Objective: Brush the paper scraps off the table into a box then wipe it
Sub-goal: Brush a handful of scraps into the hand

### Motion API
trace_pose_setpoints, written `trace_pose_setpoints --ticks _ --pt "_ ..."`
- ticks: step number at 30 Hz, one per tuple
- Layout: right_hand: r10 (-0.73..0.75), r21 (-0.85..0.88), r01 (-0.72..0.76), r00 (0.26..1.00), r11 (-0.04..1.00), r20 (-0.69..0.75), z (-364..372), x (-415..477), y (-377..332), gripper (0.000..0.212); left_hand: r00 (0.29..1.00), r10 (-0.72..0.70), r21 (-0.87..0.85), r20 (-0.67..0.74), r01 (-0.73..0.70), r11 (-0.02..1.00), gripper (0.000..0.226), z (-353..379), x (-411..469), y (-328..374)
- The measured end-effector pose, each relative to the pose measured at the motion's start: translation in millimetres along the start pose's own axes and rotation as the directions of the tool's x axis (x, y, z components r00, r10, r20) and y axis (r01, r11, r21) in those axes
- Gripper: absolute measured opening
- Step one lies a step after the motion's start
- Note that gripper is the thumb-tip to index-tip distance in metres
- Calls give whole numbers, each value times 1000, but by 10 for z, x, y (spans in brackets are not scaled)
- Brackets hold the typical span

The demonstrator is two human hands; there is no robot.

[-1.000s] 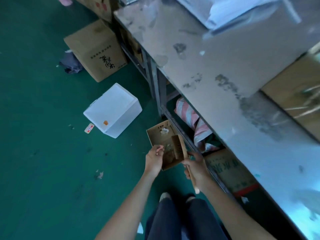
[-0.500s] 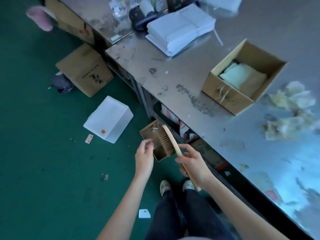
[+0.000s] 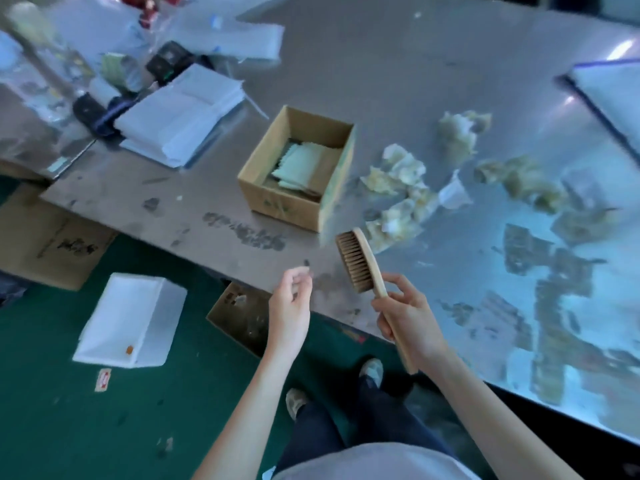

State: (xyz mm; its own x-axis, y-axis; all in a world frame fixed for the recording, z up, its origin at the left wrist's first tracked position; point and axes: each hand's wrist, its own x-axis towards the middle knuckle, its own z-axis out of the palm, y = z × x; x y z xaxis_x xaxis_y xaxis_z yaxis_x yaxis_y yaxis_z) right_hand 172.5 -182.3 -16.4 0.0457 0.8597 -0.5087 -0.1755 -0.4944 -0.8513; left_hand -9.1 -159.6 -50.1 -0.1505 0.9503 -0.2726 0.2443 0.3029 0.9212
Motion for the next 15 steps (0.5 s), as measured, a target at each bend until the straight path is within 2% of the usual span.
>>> trace_pose_setpoints --ticks 5,9,15 --pt "6 50 2 987 999 -162 -732 50 -181 35 994 81 76 79 -87 993 25 693 110 230" --pt "20 51 -7 969 999 -244 -1067 48 -279 34 985 132 178 112 -151 972 29 975 184 283" --pt "-17 8 21 940 1000 -339 -1366 210 -446 38 947 299 344 118 -322 882 40 1197 368 353"
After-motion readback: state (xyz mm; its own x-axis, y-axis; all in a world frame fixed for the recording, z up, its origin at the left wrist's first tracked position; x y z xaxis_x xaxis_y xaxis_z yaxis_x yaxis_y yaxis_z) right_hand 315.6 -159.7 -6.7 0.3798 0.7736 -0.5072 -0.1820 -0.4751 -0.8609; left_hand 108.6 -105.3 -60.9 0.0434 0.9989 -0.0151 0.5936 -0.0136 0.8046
